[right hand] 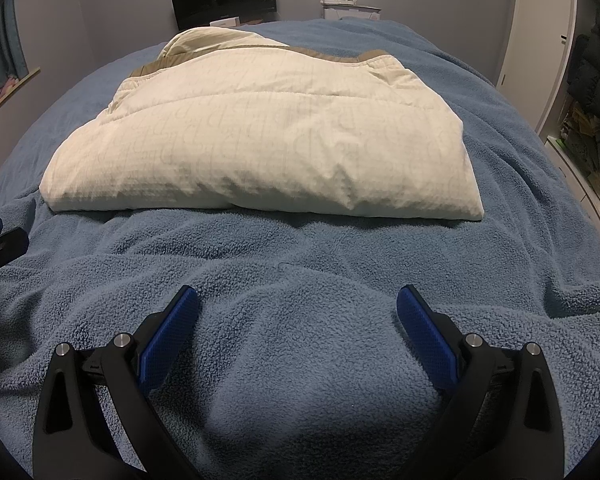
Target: Fold large clothes
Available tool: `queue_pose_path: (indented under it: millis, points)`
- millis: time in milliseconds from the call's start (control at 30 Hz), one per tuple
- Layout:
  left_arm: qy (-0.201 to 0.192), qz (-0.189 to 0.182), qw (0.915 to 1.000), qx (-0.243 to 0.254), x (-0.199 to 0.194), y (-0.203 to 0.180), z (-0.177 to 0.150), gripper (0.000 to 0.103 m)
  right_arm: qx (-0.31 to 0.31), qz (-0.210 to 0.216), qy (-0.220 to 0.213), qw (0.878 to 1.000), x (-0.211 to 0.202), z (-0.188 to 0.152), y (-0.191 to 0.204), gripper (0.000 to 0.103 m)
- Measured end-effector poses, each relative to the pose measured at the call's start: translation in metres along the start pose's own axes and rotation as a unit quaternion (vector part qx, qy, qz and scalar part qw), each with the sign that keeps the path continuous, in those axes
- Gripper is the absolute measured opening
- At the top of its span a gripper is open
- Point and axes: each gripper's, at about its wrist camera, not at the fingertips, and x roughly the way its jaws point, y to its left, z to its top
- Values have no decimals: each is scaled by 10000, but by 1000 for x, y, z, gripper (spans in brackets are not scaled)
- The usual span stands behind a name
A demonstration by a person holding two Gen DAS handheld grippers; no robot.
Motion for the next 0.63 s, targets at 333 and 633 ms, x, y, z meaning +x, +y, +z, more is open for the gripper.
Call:
queue_pose_path:
  millis: [333, 633]
  points:
    - [-29, -91, 10000, 21, 0, 2, 0, 96, -3, 3, 24, 10000, 1, -1, 1, 95]
    - [34, -30, 10000, 56, 1, 0, 1, 96, 0, 11, 36, 10000, 0, 0, 1, 95]
